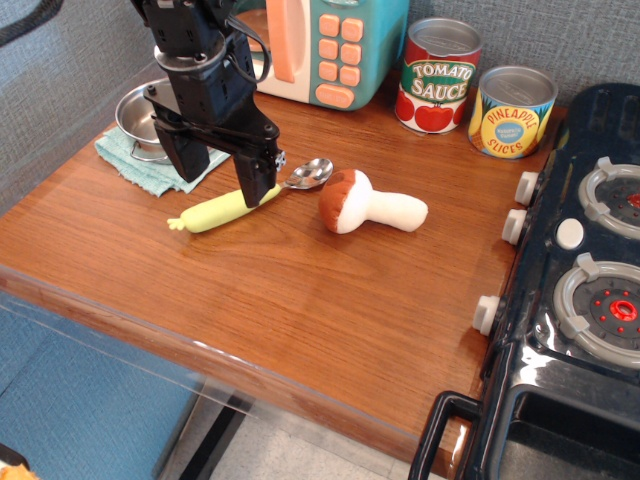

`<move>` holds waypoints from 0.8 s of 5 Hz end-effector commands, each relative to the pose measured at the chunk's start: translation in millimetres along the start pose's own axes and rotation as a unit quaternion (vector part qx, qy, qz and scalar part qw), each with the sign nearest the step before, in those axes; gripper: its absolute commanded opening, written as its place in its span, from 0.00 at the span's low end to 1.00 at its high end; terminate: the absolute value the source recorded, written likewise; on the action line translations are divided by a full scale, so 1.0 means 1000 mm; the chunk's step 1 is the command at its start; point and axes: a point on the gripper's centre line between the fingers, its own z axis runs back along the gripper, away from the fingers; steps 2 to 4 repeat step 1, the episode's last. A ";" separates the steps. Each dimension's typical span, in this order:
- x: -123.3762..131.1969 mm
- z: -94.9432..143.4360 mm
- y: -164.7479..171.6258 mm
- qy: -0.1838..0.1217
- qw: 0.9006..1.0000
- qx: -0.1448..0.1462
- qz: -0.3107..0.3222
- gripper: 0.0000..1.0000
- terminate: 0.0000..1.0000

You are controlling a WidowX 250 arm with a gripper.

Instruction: Hold the spatula from right side of mushroom, and put it on the center of the table which is left side of mushroom.

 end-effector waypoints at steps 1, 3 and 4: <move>0.001 0.018 0.004 -0.025 1.000 0.009 0.000 1.00 1.00; 0.001 0.018 0.004 -0.025 1.000 0.009 0.000 1.00 1.00; 0.001 0.018 0.004 -0.025 1.000 0.009 0.000 1.00 1.00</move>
